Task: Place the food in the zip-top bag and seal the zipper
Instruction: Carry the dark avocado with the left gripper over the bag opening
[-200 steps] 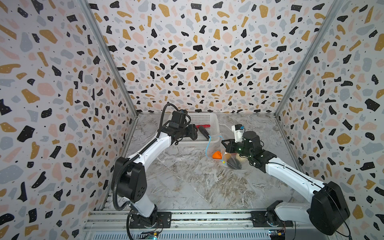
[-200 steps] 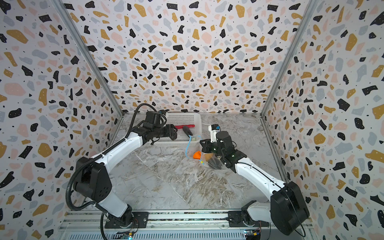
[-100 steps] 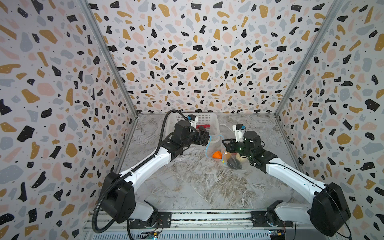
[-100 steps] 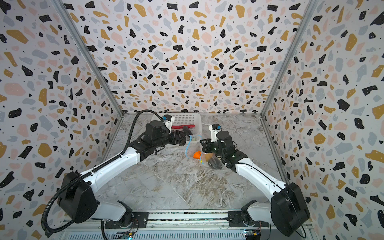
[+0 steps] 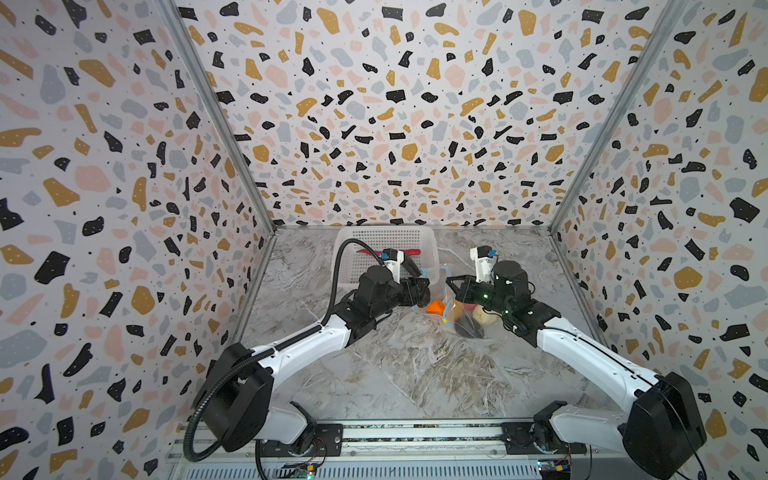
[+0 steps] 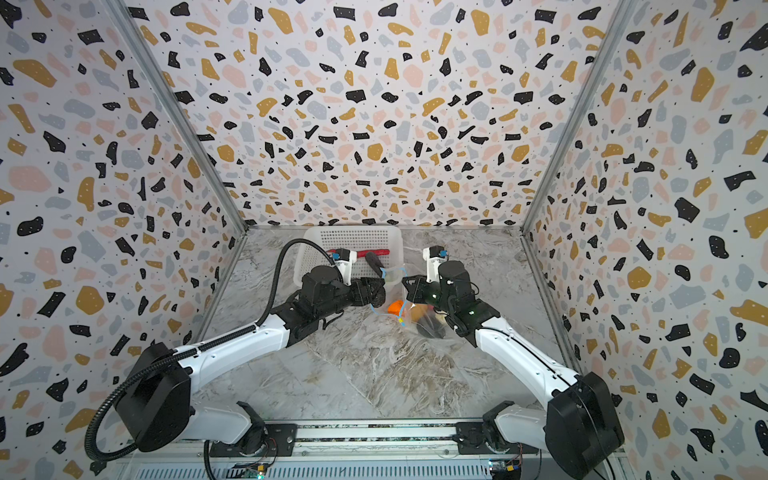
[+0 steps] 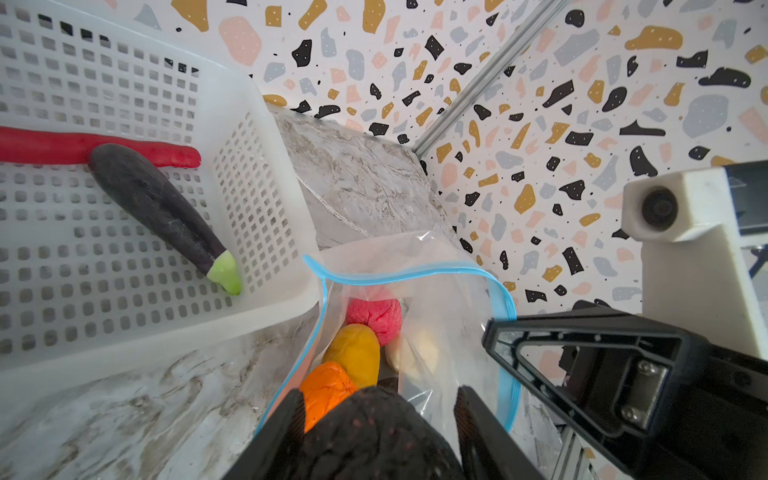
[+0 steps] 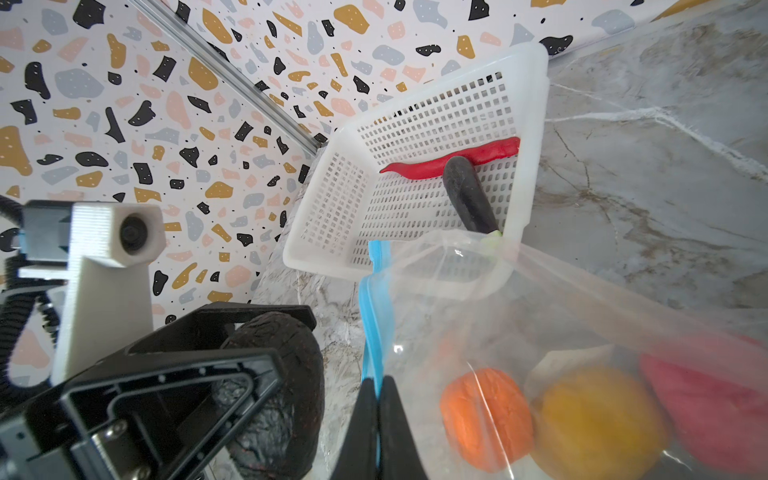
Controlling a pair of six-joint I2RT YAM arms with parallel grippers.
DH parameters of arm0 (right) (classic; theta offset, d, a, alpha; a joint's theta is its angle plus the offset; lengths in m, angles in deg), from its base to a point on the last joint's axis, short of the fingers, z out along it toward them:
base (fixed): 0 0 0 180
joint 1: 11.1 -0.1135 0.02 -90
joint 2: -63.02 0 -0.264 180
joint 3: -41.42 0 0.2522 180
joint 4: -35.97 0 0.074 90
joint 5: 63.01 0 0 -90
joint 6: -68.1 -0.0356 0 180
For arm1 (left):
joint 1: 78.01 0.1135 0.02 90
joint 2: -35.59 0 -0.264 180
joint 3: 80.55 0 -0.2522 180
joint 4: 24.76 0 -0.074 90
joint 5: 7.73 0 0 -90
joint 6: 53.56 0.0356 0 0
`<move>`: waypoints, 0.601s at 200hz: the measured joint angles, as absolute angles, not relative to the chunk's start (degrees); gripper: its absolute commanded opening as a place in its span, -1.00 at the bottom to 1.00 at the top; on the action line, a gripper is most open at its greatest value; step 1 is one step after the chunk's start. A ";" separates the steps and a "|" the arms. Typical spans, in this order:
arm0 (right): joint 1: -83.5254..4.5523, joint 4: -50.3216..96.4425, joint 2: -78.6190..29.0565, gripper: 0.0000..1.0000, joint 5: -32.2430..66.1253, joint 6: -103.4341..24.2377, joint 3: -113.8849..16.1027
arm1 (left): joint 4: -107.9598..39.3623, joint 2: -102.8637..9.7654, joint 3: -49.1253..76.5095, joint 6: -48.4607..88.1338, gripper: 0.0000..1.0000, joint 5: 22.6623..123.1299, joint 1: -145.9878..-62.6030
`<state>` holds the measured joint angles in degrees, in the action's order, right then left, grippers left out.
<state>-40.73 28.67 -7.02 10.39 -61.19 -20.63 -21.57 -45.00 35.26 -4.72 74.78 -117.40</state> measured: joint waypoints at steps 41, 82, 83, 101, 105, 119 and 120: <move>-40.73 28.67 -6.50 -1.00 10.02 -61.56 -20.87 | -18.33 -45.75 35.26 -6.41 -0.34 77.78 -120.53; -40.73 28.67 -5.88 -1.00 9.85 -61.95 -20.94 | -19.19 -49.59 34.32 -5.10 -0.25 81.08 -123.35; -40.73 28.67 -5.88 -1.00 9.83 -61.95 -20.94 | -19.23 -49.77 34.23 -5.03 -0.25 81.16 -123.44; -40.73 28.60 -5.80 -1.00 9.78 -61.95 -21.05 | -20.41 -52.22 32.79 -4.16 -0.11 82.08 -124.07; -40.73 28.60 -5.80 -1.00 9.78 -61.95 -21.09 | -20.89 -52.72 32.33 -3.96 -0.07 82.26 -124.20; -40.73 28.58 -5.80 -1.00 9.78 -61.95 -21.27 | -21.74 -53.97 31.10 -3.09 0.14 82.74 -124.48; -40.73 28.58 -5.80 -1.00 9.80 -61.95 -21.27 | -21.79 -53.99 31.06 -3.04 0.16 82.78 -124.48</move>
